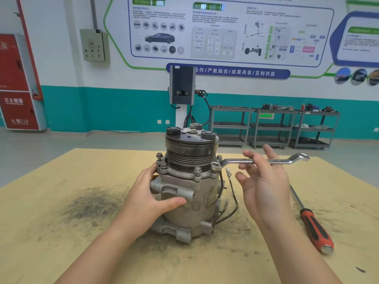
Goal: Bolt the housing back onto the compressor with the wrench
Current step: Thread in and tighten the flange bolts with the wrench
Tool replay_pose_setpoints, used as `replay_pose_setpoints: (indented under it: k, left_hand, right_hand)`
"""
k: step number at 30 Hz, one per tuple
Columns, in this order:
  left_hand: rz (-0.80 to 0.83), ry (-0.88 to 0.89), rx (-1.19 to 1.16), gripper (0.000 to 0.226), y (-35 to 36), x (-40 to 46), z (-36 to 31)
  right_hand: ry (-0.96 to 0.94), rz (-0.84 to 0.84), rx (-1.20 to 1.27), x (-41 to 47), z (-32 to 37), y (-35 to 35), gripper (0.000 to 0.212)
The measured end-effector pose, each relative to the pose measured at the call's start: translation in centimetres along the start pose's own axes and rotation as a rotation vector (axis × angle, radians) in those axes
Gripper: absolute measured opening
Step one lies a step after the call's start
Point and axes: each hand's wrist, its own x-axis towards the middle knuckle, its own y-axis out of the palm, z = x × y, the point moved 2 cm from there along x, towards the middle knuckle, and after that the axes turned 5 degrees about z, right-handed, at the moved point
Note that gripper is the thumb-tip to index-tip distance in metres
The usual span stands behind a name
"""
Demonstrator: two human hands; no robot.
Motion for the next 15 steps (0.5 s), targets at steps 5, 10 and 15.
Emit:
replay_pose_setpoints:
  k: [5,10,15]
  left_hand:
    - [0.010,0.002,-0.001,0.098,0.1,0.0,0.1]
    - [0.014,0.006,0.006,0.094,0.0,0.0,0.0]
    - [0.000,0.028,0.008,0.087,0.1,0.2,0.3]
  right_hand:
    - [-0.438,0.100,-0.260,-1.7,0.1,0.9,0.006]
    - [-0.809,0.234,-0.411,-3.4,-0.5,1.4,0.014]
    - [-0.967,0.428,-0.764,-4.9,-1.8,2.2,0.021]
